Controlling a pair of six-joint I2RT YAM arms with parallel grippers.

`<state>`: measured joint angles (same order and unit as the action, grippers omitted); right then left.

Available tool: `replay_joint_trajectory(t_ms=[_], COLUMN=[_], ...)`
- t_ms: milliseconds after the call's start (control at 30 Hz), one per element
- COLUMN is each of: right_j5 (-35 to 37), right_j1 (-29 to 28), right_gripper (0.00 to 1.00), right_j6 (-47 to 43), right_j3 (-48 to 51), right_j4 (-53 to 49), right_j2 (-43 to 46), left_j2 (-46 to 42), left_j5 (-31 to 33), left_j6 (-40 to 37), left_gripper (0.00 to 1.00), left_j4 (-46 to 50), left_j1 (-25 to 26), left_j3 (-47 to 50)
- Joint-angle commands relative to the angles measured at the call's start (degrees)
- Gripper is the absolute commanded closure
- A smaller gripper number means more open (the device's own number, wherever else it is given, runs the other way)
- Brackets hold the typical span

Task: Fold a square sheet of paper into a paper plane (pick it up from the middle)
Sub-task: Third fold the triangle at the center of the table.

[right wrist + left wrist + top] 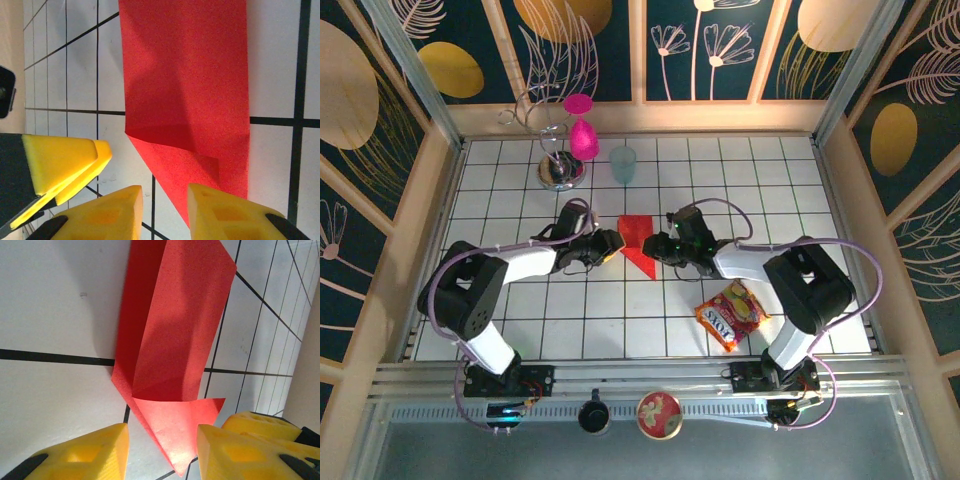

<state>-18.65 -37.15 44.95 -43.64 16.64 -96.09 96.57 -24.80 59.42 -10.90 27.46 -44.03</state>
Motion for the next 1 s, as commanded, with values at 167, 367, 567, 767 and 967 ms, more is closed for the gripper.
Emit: replay_joint_trajectory(t_ms=[167,367,567,767,967], right_j5=[0.0,-0.5,-0.7,0.1,0.4], right_j1=[0.8,1.0,1.3,1.6,2.1], right_gripper=[0.70,0.72,0.75,0.80,0.81], right_j6=[1.4,1.6,1.4,1.0,0.9], right_j3=[1.2,1.4,1.4,0.6,0.3], right_j4=[3.9,4.9,4.8,2.6,1.7], right_j2=[-1.0,-1.7,-2.1,-3.1,-4.3], left_j2=[5.2,6.9,7.9,8.5,8.8], left_j5=[-3.8,-6.3,-9.2,-11.6,-13.4], left_j6=[-0.4,-0.1,0.3,-3.7,-8.3], left_gripper=[0.55,0.55,0.57,0.58,0.58], left_j4=[-2.5,-5.5,-9.2,-9.8,-9.4], left_j1=[0.2,0.2,0.2,0.2,0.1], left_j3=[-2.1,-3.4,-3.3,-3.9,-4.5])
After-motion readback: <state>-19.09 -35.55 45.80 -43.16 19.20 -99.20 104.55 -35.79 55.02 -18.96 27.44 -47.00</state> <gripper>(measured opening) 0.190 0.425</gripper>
